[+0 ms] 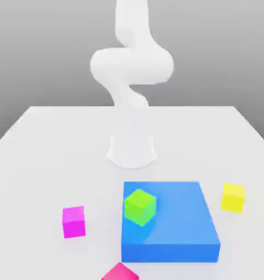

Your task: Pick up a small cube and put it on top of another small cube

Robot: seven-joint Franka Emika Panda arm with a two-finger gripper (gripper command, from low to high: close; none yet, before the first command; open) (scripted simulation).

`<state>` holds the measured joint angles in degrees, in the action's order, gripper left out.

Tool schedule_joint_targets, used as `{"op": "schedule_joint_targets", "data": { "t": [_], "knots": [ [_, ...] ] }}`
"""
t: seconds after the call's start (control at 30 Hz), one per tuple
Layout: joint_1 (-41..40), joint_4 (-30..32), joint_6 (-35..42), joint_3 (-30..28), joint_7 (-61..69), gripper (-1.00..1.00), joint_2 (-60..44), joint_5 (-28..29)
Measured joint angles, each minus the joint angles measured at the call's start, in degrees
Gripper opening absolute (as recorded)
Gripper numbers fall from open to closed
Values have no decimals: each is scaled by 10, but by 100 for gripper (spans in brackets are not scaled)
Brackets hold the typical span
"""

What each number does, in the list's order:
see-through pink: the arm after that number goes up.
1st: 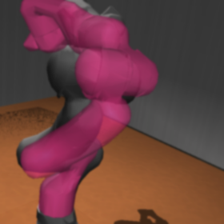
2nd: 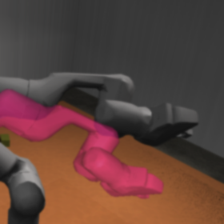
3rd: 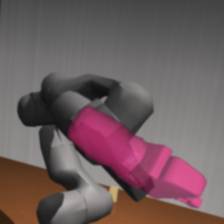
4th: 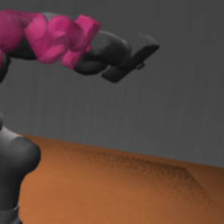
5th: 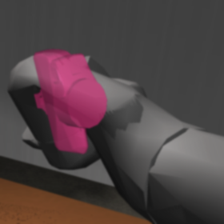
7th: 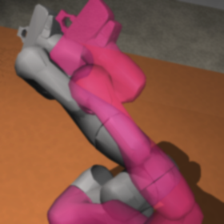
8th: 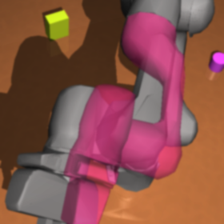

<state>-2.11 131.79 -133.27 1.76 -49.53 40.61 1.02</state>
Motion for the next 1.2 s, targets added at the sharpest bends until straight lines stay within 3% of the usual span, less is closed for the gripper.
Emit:
{"op": "schedule_joint_targets", "data": {
  "t": [0.37, 0.6, 0.93, 1.1, 1.13, 1.2],
  "knots": [
    [-72, 0, -65, 60, -173, 0, -233, 59],
    [-90, 1, -107, 68, -278, 0, -378, 90],
    [-91, 3, -173, 63, -376, 0, -575, 61],
    [-80, -12, -243, 48, -398, 0, -678, 68],
    [-78, -14, -253, 46, -401, -100, -691, 72],
    [-78, -14, -253, 46, -401, -100, -691, 72]
  ]
}}
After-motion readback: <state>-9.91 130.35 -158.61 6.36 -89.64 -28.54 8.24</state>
